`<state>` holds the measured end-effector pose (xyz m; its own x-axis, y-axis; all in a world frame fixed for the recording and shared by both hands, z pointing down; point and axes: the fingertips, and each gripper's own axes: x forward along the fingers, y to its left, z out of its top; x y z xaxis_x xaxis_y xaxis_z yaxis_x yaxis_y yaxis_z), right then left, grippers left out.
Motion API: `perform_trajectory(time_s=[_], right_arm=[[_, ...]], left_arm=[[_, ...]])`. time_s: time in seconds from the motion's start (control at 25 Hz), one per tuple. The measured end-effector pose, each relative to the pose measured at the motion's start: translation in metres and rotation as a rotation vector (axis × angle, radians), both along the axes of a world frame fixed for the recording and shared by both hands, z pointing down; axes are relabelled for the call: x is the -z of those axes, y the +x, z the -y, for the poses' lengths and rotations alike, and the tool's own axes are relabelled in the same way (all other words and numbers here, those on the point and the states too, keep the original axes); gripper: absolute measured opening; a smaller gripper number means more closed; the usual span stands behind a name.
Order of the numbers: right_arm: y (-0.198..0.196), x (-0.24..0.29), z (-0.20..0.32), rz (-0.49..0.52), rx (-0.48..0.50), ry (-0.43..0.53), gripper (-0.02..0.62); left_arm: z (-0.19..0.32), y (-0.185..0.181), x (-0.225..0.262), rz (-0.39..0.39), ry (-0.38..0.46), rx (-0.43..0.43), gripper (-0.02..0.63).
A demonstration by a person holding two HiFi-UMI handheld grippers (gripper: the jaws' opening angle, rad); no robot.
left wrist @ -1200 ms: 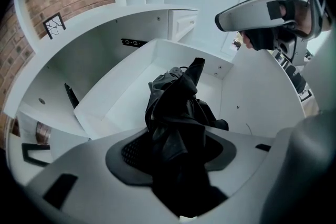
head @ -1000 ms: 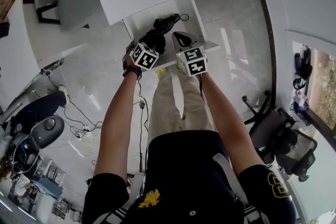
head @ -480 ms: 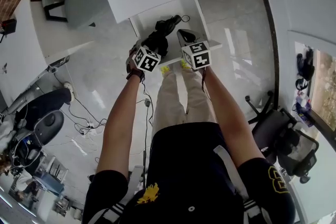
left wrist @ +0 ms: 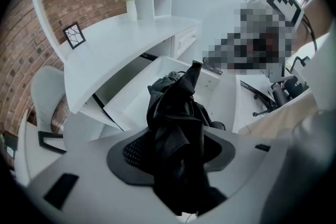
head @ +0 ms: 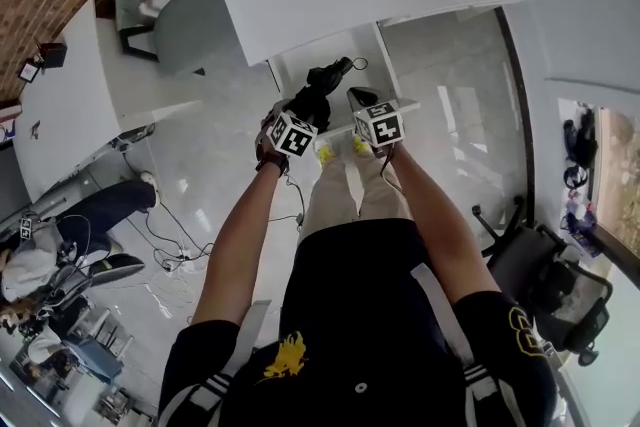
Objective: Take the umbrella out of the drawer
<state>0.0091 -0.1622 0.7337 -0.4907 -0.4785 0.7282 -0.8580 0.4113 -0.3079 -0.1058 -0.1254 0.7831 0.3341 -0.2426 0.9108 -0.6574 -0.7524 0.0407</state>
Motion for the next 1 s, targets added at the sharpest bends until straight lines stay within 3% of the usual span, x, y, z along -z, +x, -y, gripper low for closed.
perform_trajectory(time_s=[0.2, 0.44, 0.64, 1.0], right_arm=[[0.014, 0.042, -0.004, 0.031, -0.03, 0.043, 0.023], [0.018, 0.106, 0.0, 0.023, -0.033, 0.187, 0.023], [0.014, 0.135, 0.014, 0.032, -0.02, 0.243, 0.023], [0.028, 0.156, 0.02, 0.016, -0.018, 0.275, 0.023]], left_arm=[[-0.003, 0.01, 0.043, -0.04, 0.029, 0.074, 0.23], [-0.003, 0.015, 0.099, -0.153, 0.062, 0.222, 0.226], [0.004, 0.023, 0.118, -0.184, 0.11, 0.225, 0.184], [0.016, 0.024, 0.156, -0.231, 0.202, 0.26, 0.181]])
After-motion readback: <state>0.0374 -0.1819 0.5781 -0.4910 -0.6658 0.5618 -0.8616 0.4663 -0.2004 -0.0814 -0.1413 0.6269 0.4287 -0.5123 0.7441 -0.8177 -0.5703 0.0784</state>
